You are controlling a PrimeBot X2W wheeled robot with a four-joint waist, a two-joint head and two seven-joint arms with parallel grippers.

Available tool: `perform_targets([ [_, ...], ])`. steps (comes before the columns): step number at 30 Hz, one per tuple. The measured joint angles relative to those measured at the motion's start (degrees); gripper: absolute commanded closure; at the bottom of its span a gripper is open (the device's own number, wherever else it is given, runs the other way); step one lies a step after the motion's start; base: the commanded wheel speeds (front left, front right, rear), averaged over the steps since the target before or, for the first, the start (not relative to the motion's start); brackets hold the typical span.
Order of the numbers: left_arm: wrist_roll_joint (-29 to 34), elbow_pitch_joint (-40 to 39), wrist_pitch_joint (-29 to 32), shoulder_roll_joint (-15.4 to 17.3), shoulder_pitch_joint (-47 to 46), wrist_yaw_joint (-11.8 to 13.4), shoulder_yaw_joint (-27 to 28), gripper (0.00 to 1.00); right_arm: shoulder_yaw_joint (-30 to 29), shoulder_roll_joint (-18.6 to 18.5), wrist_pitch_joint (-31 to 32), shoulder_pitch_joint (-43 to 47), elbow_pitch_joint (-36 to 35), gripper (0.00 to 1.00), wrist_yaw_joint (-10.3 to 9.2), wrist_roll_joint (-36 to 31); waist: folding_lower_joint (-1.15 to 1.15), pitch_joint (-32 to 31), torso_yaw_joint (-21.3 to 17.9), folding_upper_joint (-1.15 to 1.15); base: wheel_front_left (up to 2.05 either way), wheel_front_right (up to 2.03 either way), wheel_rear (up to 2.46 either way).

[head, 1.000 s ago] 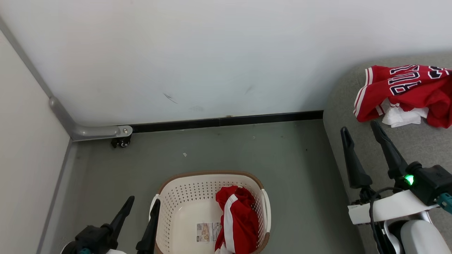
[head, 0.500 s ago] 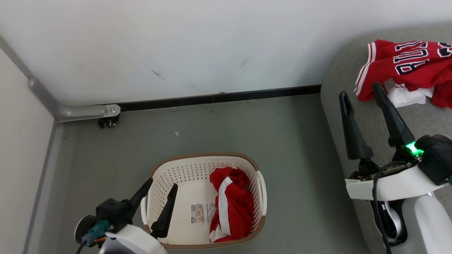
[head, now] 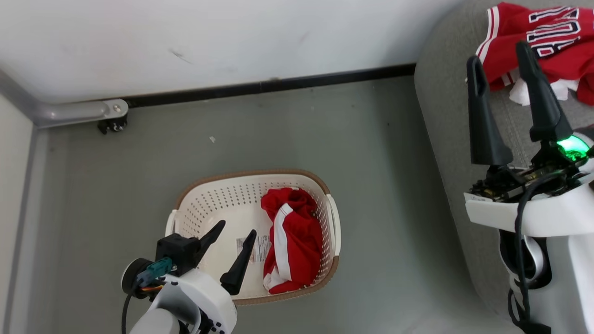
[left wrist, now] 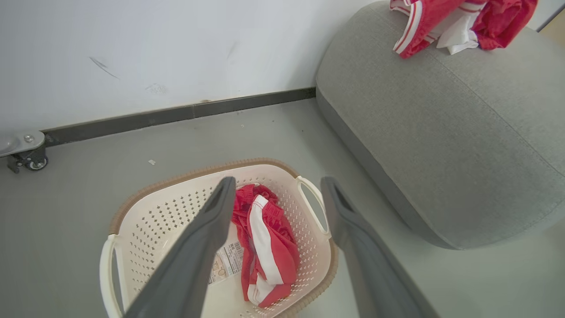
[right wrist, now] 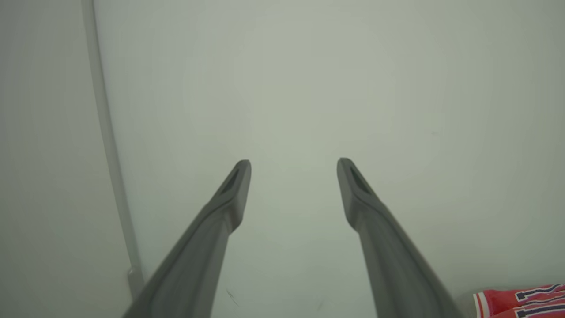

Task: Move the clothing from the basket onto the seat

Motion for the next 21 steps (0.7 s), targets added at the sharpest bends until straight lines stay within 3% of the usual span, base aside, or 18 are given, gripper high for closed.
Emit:
perform_targets([
  [21, 2.9, 8.5, 2.3, 1.1, -11.3, -0.9, -7.3, 0.0, 4.6, -0.5, -0.1, -7.9, -6.8, 0.0, 0.0, 2.1, 0.0, 12.7, -4.0, 0.0, 0.0, 0.0, 0.0],
])
